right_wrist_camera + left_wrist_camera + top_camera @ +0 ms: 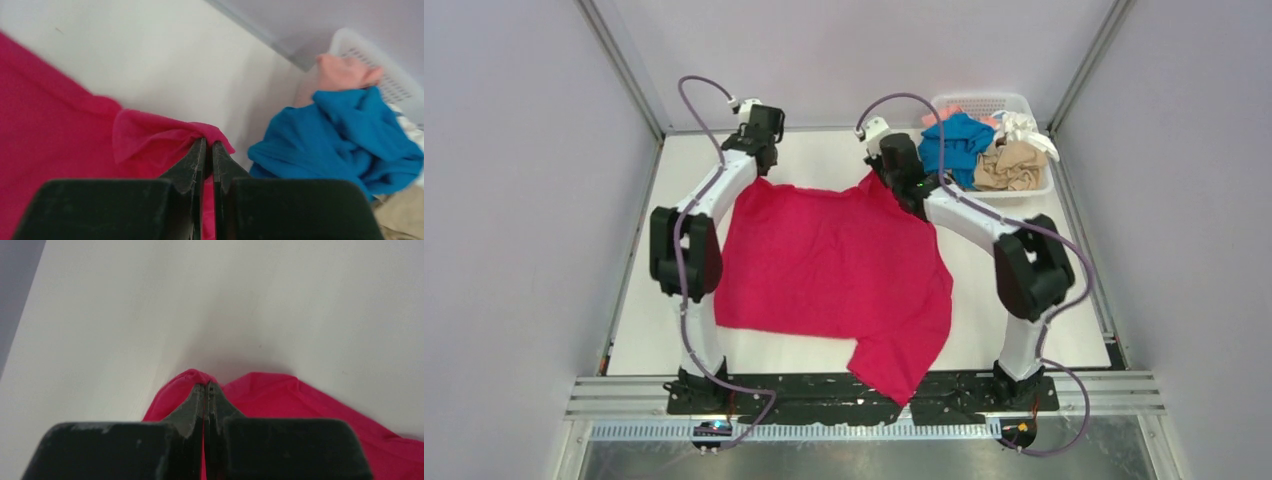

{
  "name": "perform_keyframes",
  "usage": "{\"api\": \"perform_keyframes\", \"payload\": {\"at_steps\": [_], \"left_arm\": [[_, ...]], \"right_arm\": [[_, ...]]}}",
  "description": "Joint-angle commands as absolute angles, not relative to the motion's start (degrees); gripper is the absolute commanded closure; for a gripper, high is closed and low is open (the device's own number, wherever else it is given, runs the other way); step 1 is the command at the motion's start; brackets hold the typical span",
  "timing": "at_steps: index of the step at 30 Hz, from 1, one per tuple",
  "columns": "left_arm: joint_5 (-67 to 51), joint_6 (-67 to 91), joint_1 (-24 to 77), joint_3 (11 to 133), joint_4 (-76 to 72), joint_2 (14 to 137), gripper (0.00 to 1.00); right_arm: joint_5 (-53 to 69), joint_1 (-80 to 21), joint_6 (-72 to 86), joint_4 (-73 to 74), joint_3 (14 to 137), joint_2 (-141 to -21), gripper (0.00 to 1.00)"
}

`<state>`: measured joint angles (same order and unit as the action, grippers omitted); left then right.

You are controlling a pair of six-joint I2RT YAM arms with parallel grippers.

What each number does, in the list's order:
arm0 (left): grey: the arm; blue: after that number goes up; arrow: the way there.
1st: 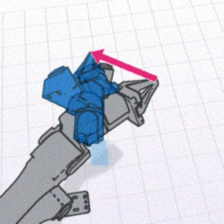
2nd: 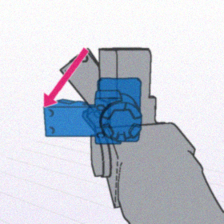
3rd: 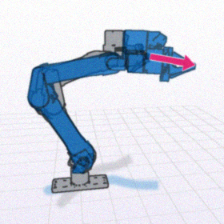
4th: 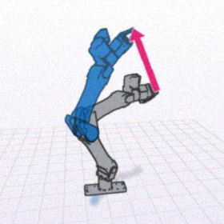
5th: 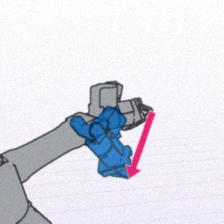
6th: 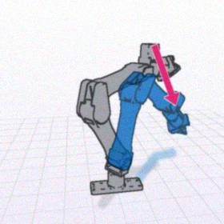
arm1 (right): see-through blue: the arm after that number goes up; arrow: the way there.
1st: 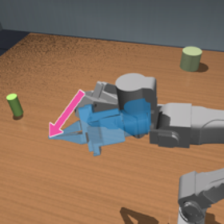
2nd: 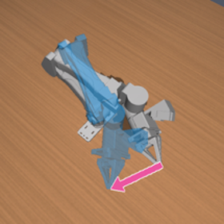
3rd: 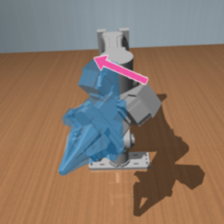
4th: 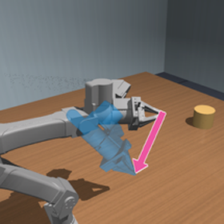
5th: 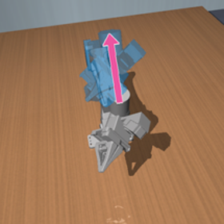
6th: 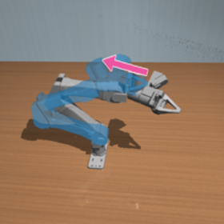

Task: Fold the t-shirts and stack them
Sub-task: Flatten out the tshirt, then fold the flattened tshirt in 1/3 of the way

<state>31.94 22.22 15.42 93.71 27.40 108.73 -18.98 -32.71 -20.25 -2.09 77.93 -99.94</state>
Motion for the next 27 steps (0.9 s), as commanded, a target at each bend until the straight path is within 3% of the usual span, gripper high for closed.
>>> {"api": "perform_keyframes", "payload": {"at_steps": [1,12,27], "left_arm": [[32.64,28.11,13.69,109.82,40.3,118.68,1.0],[25.45,37.58,4.93,107.5,38.98,120.52,1.0],[25.03,32.78,3.74,92.93,29.86,110.02,1.0]], "right_arm": [[-16.95,-32.03,-14.2,-5.02,89.5,-111.07,0.95],[-20.98,-31.03,-15.23,-2.95,95.76,-118.93,0.94],[-26.98,-30.41,-16.23,-3.21,80.28,-104.92,0.94]]}}
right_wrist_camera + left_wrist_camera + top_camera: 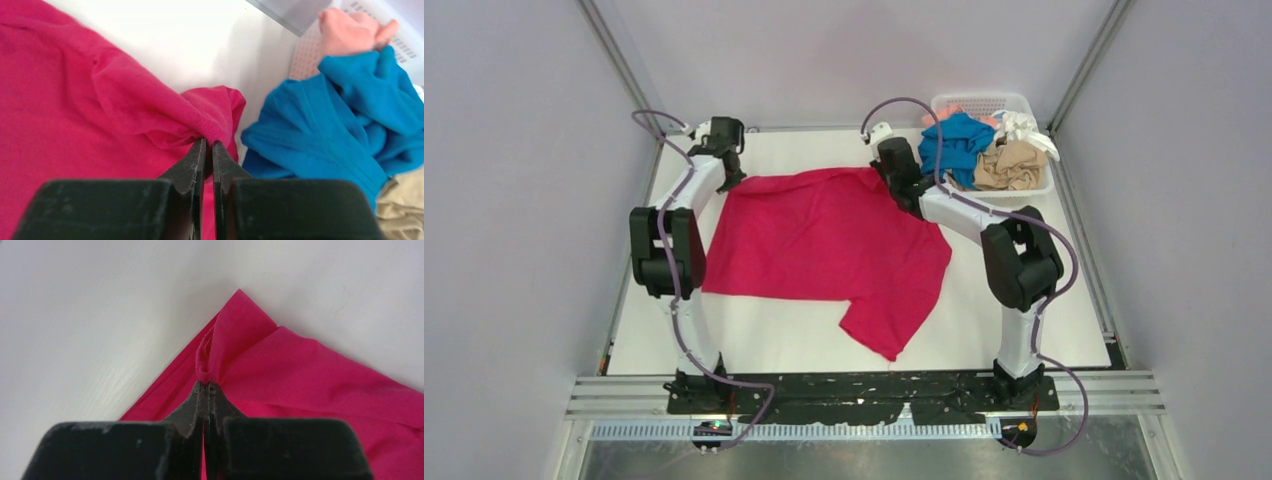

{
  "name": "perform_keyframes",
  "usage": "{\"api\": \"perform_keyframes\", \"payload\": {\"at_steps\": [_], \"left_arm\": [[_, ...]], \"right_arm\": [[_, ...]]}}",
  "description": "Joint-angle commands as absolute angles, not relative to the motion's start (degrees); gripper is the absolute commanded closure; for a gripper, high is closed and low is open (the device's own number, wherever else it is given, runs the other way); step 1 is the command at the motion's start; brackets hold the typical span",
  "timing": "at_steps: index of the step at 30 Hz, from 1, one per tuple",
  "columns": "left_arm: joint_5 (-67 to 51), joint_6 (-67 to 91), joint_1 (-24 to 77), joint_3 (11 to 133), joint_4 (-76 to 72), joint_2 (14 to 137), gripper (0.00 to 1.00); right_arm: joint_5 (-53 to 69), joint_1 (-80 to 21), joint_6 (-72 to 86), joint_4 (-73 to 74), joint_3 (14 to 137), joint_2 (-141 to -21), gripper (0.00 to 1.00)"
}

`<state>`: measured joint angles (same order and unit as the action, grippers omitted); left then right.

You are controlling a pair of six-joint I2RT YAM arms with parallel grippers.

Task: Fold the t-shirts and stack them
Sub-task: Fold the flattened tshirt in 1/3 of the way

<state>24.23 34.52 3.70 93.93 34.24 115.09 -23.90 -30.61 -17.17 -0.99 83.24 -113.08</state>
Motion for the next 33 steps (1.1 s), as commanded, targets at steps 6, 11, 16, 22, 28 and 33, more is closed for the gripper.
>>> {"api": "perform_keyframes", "payload": {"at_steps": [6,11,16,22,28,33], "left_arm": [[26.88,33.19,2.74,93.14,32.78,110.29,1.0],[26.0,34.02,1.67,91.72,33.18,109.86,1.0],[23.21,33.36,1.58,88.11,31.24,108.04,1.0],[23.77,33.32,1.58,86.59,33.12,107.33,1.0],[23.27,34.63,1.57,87.73,39.0,106.86,0.82],[25.2,34.32,1.58,88.03,43.84,103.03,0.48]], "right_arm": [[-29.54,-29.81,-14.97,-2.25,73.63,-100.55,0.94],[-25.06,-28.8,-13.34,1.71,72.15,-99.25,0.95],[-19.0,-28.83,-10.52,6.76,70.8,-97.51,0.94],[-19.1,-28.83,-7.76,10.73,67.41,-94.99,0.91],[-12.78,-28.85,-0.41,18.09,65.78,-94.29,0.68],[-10.08,-30.12,2.0,24.43,64.5,-90.27,0.54]]}}
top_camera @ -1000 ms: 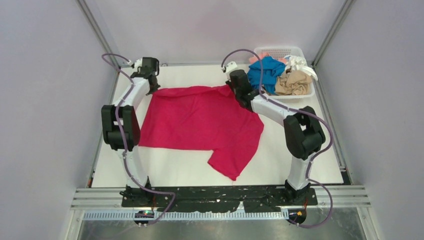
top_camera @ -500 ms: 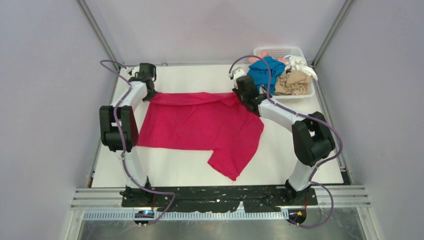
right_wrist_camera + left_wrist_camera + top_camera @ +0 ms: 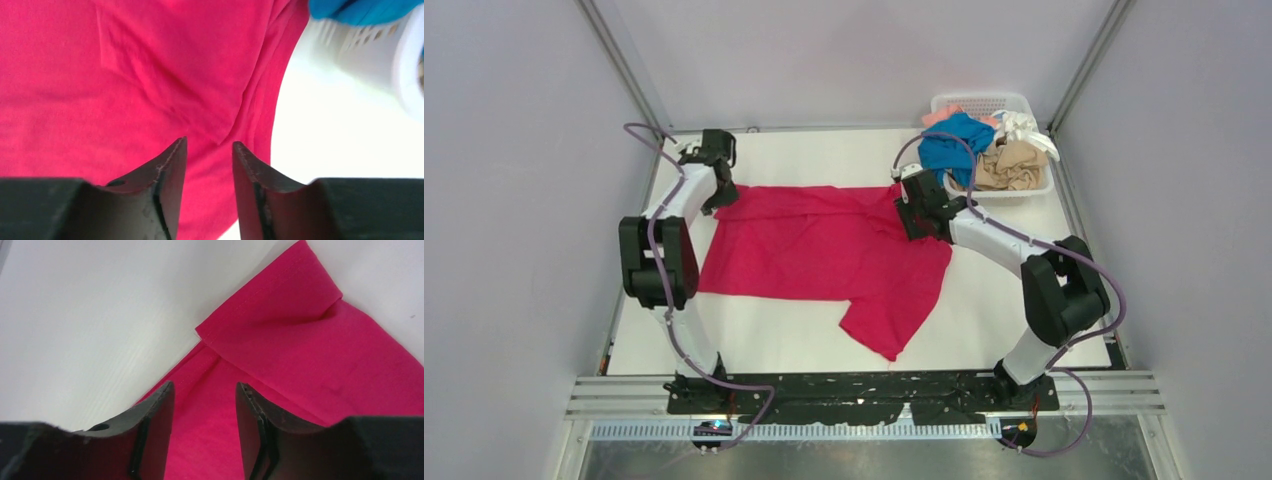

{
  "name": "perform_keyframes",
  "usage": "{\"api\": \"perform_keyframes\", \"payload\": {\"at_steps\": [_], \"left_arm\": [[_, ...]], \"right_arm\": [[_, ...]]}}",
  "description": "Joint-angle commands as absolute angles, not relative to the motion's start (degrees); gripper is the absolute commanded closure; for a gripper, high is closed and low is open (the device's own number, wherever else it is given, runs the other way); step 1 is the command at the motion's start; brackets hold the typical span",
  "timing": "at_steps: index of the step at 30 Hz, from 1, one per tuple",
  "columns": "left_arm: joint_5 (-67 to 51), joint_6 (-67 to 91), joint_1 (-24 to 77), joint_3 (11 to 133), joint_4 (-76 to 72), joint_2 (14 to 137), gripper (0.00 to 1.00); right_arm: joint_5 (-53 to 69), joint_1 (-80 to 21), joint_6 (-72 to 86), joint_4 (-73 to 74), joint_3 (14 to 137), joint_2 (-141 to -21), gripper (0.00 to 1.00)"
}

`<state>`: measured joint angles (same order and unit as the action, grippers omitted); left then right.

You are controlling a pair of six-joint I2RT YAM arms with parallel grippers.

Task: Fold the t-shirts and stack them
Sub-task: Fold the flattened tshirt in 1/3 of the way

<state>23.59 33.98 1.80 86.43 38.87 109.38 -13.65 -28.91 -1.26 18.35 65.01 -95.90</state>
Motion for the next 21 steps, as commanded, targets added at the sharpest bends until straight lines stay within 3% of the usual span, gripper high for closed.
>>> {"api": "perform_keyframes", "payload": {"at_steps": [1,2,4,5,6,7,10,11,17,21], "left_arm": [[24.76,34.21,1.58,87.99,44.27,101.96,0.41],[23.74,34.03,1.58,88.0,44.26,100.82,0.35],[19.93,33.49,1.58,88.12,42.65,98.86,0.21],[16.81,33.31,1.65,88.07,41.01,98.19,0.14],[11.78,33.34,1.67,87.89,37.97,97.7,0.09],[7.02,33.59,1.71,87.77,35.51,97.8,0.02],[-5.75,35.34,1.99,88.92,28.7,95.04,0.0],[-7.79,35.93,1.97,90.22,27.71,102.69,0.0],[-8.97,38.85,1.74,104.78,32.0,118.15,0.01],[-9.71,43.03,1.17,105.29,30.05,121.7,0.01]], "right_arm": [[-9.79,-30.44,1.84,25.2,64.5,-88.64,0.48],[-9.68,-30.79,2.13,25.26,64.58,-87.83,0.44],[-11.22,-30.84,4.72,23.68,65.31,-85.82,0.25],[-11.72,-30.85,5.7,21.21,65.44,-85.09,0.06],[-11.54,-30.85,7.88,19.09,65.53,-84.95,0.01],[-10.87,-30.78,9.13,13.91,65.59,-85.33,0.03],[-6.04,-30.41,14.39,5.56,70.21,-90.37,0.05],[-5.07,-30.17,15.09,5.55,72.15,-94.55,0.05],[-1.46,-27.31,16.86,8.21,89.74,-112.77,0.05],[2.3,-25.22,19.83,6.72,94.96,-119.59,0.05]]}}
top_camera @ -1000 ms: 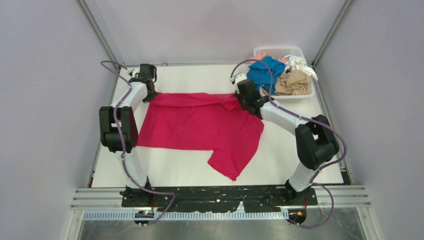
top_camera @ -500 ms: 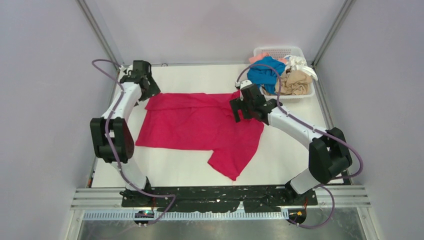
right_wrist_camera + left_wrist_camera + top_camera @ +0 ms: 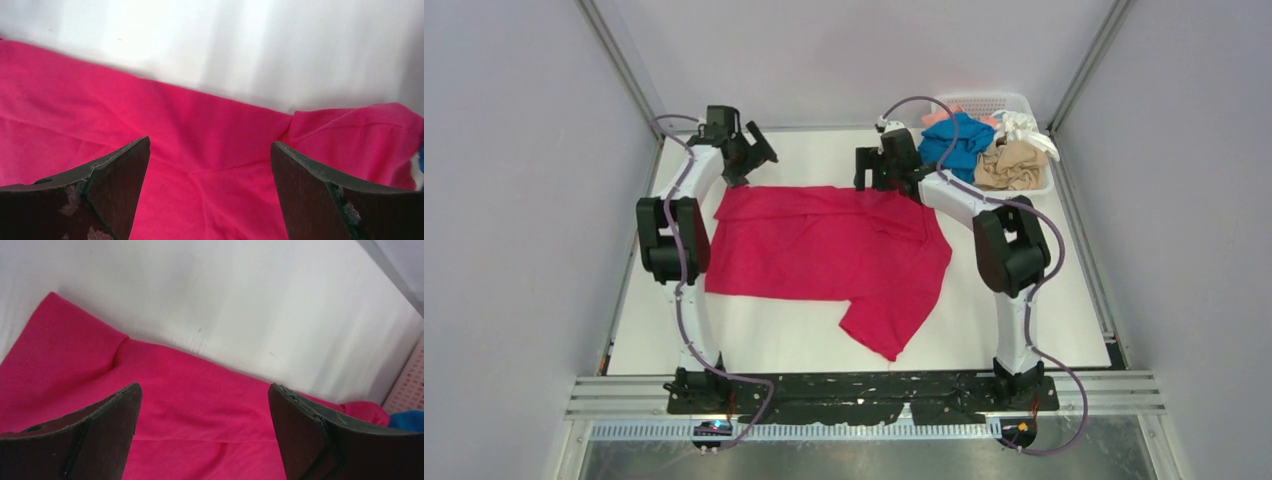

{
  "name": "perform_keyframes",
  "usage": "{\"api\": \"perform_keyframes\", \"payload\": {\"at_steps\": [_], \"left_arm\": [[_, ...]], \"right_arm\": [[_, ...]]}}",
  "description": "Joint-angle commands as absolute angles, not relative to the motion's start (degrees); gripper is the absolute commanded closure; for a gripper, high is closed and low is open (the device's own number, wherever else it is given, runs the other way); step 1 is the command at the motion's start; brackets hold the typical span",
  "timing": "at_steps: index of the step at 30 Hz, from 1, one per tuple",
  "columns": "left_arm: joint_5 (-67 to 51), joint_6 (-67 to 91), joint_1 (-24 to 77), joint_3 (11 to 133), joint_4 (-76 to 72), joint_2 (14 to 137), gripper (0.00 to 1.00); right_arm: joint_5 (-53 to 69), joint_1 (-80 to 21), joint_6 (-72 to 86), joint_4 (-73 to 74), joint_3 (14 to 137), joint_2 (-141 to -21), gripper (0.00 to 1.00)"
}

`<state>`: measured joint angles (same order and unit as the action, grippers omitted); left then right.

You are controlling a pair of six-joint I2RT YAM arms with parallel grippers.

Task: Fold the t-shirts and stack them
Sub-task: Fold the flattened tshirt in 1/3 of the way

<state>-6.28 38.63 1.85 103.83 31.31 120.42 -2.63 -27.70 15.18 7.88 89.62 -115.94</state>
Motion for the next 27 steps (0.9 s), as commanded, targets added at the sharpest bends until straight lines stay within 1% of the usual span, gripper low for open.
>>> {"api": "perform_keyframes", "payload": {"at_steps": [1,5,9,14,17,21,27], "left_arm": [[-9.97,43.67,1.15,104.81,29.59,122.12,0.01],[-9.4,46.3,0.84,101.63,28.83,122.86,0.01],[-9.79,48.42,0.31,97.95,28.93,123.26,0.01],[-7.17,51.27,-2.8,92.15,29.41,120.53,0.01],[-3.13,51.68,-3.15,89.2,29.98,118.16,0.01],[-0.55,51.45,-3.5,87.75,31.97,116.86,0.01],[-0.45,51.32,-3.81,86.46,32.09,116.3,0.01]], "right_arm": [[3.3,-24.78,20.29,7.17,95.6,-121.63,0.05],[4.5,-23.8,21.95,10.93,99.48,-126.41,0.05],[3.97,-20.88,22.47,13.92,100.08,-127.42,0.05],[4.86,-17.38,22.34,11.21,96.19,-126.14,0.05],[5.48,-15.31,22.69,10.14,95.44,-126.11,0.05],[4.25,-13.29,23.4,8.98,94.56,-125.81,0.05],[1.87,-11.37,22.62,8.1,93.52,-124.89,0.05]]}}
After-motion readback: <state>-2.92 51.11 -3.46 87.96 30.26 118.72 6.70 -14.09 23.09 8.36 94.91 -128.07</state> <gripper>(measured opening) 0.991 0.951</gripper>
